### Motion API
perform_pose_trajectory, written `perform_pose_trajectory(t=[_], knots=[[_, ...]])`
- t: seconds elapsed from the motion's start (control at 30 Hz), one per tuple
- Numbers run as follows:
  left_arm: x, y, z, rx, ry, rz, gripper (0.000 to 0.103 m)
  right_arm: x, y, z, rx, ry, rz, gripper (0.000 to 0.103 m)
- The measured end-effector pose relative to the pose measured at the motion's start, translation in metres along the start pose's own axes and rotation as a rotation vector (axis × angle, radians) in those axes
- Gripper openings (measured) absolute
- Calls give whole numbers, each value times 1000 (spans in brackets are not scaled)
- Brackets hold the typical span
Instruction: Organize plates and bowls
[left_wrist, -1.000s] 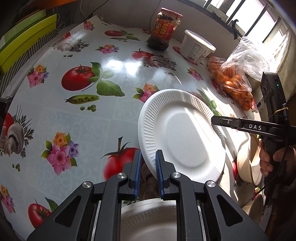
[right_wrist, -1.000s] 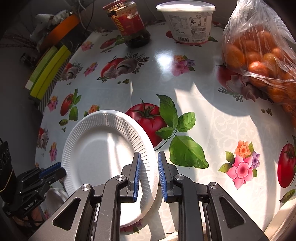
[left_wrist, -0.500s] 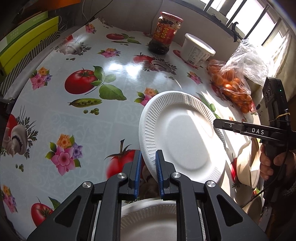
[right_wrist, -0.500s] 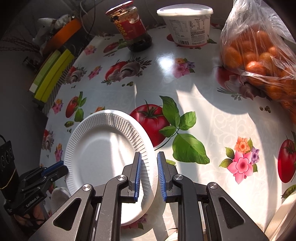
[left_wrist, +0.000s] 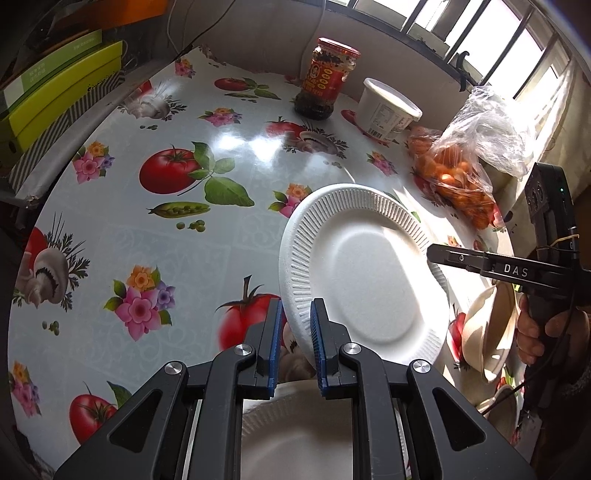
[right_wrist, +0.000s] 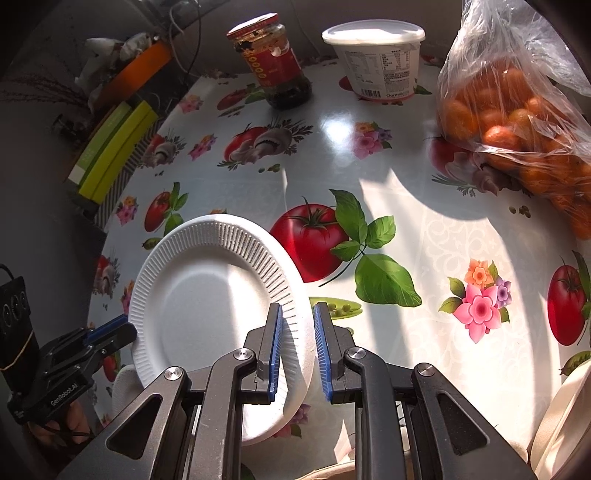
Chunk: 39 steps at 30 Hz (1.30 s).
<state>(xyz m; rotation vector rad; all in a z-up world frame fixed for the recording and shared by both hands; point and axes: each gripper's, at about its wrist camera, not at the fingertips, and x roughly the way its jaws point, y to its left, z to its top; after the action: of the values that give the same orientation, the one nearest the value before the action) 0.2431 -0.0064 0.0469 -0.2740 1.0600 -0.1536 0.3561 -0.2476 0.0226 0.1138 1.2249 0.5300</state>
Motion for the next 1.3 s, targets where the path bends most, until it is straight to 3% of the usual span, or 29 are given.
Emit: perform_pose_trajectory(t=[1.3], knots=[[-47, 31, -43, -45, -48, -6, 16, -12, 50, -40, -40, -8, 30, 17]])
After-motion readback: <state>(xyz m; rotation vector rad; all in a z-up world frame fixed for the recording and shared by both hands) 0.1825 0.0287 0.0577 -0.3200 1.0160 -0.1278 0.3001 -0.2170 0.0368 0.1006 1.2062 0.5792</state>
